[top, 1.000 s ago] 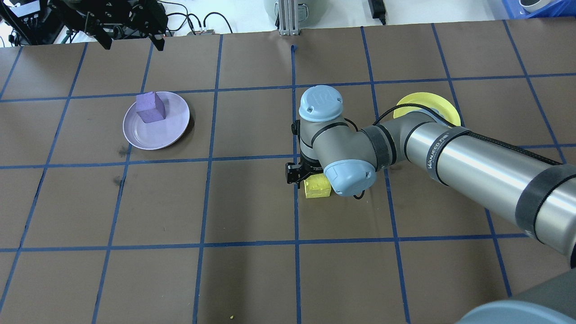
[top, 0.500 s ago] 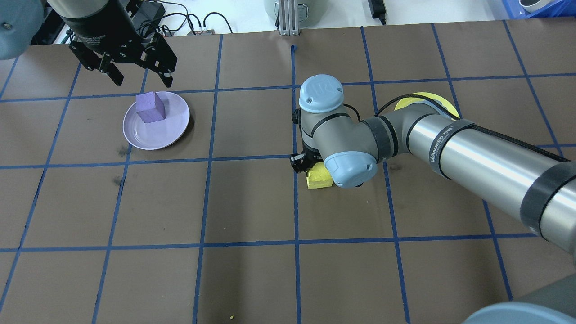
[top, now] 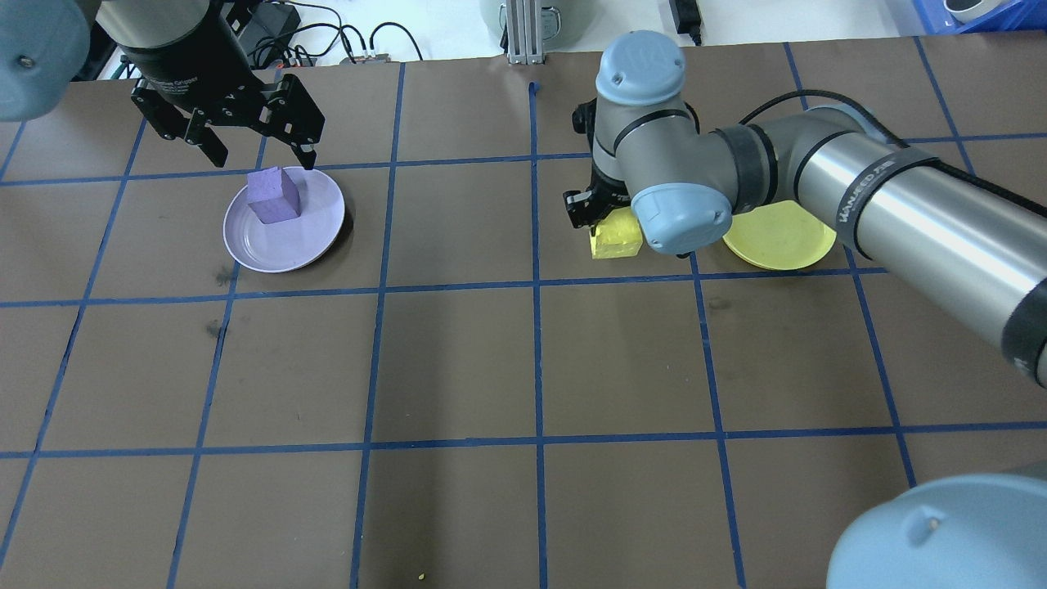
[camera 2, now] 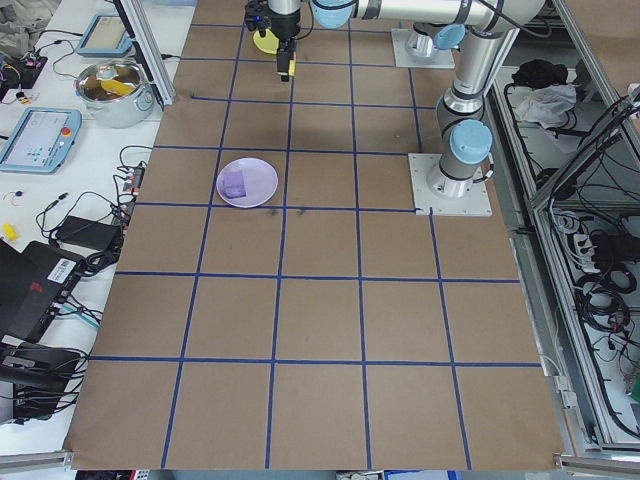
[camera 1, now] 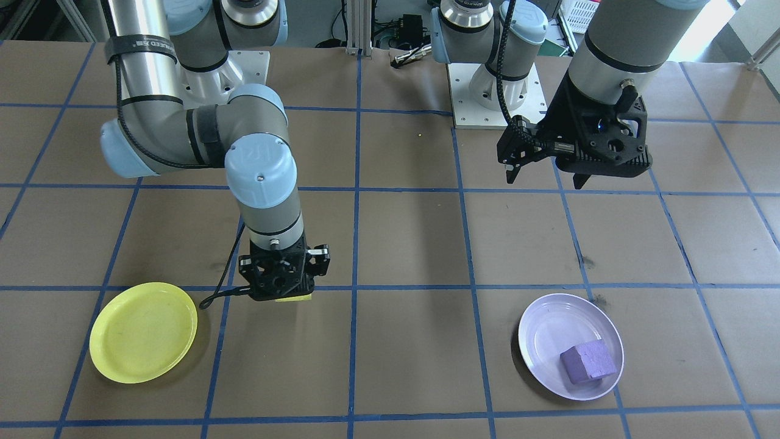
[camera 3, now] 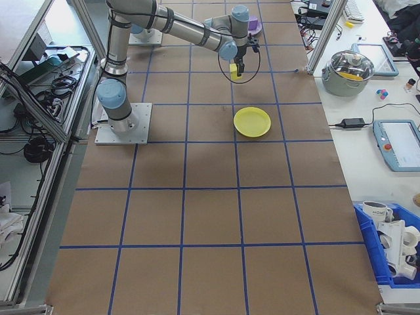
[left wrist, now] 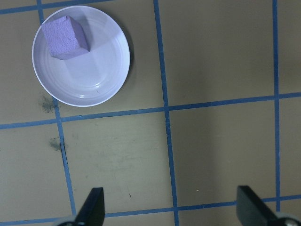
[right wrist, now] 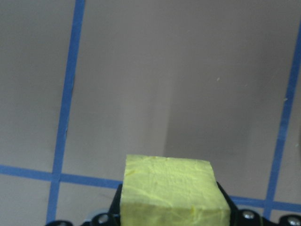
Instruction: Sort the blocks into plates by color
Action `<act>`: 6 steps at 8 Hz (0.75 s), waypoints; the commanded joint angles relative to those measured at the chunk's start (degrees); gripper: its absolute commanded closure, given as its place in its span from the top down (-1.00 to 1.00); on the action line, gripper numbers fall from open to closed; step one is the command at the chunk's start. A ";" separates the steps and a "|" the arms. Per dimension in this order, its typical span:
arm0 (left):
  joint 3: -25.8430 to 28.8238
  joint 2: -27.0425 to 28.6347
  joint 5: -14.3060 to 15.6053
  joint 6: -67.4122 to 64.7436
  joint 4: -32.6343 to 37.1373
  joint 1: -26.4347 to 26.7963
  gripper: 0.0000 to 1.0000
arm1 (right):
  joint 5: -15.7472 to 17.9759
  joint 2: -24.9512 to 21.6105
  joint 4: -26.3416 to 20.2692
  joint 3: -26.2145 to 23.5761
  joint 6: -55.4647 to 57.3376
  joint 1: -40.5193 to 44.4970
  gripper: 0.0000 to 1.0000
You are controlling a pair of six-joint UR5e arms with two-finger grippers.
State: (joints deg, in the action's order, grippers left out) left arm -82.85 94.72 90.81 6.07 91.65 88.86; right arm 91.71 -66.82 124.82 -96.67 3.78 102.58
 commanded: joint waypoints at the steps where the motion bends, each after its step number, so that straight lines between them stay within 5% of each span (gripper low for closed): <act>1: 0.41 -2.07 0.07 -0.01 0.02 -0.09 1.00 | 0.39 -0.94 0.24 3.85 -7.52 -7.37 -1.00; 6: -0.03 -4.09 -1.85 0.70 -5.23 0.08 1.00 | 0.12 1.86 2.51 4.47 -24.32 -20.74 -1.00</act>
State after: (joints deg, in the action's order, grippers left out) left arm -82.87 92.74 90.68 6.40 88.89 88.85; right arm 91.41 -66.40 125.40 -92.29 -16.12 85.80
